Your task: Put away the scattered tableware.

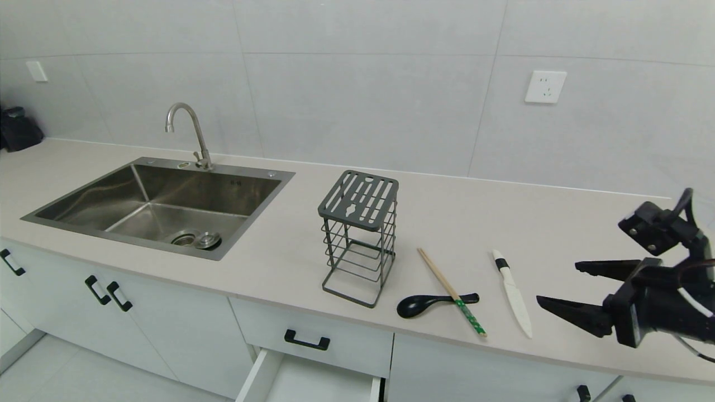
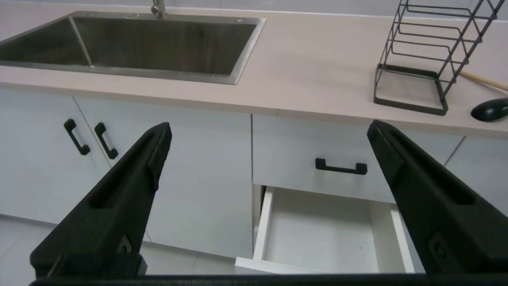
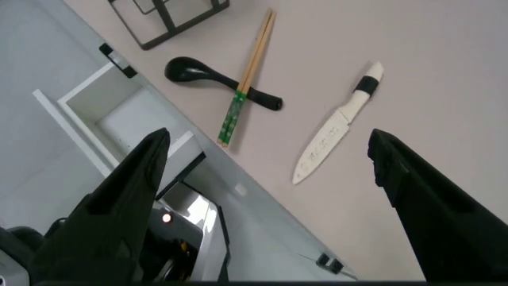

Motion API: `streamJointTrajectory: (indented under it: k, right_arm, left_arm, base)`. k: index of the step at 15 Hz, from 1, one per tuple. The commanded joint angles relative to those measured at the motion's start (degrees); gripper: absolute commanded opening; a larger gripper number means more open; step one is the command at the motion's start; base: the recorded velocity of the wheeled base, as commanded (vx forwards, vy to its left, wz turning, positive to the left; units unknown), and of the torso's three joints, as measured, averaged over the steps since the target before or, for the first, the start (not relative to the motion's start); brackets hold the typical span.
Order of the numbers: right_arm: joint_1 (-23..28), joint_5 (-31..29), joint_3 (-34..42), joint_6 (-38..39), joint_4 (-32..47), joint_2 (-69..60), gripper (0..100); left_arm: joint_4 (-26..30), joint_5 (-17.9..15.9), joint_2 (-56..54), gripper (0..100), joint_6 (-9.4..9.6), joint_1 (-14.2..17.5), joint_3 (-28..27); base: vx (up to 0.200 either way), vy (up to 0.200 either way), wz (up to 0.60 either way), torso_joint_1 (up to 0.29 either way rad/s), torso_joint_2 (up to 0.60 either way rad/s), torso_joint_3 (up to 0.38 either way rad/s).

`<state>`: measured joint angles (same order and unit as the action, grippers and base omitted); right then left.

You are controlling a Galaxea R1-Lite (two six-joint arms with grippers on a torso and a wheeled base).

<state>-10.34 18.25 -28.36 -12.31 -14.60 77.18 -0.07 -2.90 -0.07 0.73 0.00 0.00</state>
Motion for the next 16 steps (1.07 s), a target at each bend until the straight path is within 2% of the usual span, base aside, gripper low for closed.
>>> streamJointTrajectory:
  k: [1,5,8,12,13,16]
  right_arm:
    - [-0.9,-0.1,-0.5,0.0,-2.9,6.3,100]
    - [-2.8,-0.4,-0.3,0.4,-4.4,8.0,100]
    - [-4.3,-0.7,-1.1,5.3,-5.3,11.8,100]
    - [-13.5,-7.1,-0.6,16.4,-5.4,12.0,100]
    - [-15.3,-10.0,-0.5,17.2,-5.4,12.6,100]
    - [-15.5,-13.6,0.0,16.9,-5.4,16.6,100]
  left_arm:
    - [0.0,0.0,0.1,100,-0.03,0.0,0.0]
    - [0.0,0.0,0.1,100,-0.03,0.0,0.0]
    - [0.0,0.0,0.1,100,0.06,0.0,0.0]
    - [0.0,0.0,0.1,100,0.06,0.0,0.0]
    - [0.0,0.0,0.1,100,0.06,0.0,0.0]
    - [0.0,0.0,0.1,100,0.06,0.0,0.0]
  base:
    - [0.000,0.000,0.00,0.000,0.00,0.000]
    - [0.000,0.000,0.00,0.000,0.00,0.000]
    - [0.000,0.000,0.00,0.000,0.00,0.000]
    - [0.000,0.000,0.00,0.000,0.00,0.000]
    - [0.000,0.000,0.00,0.000,0.00,0.000]
    - [0.000,0.000,0.00,0.000,0.00,0.000]
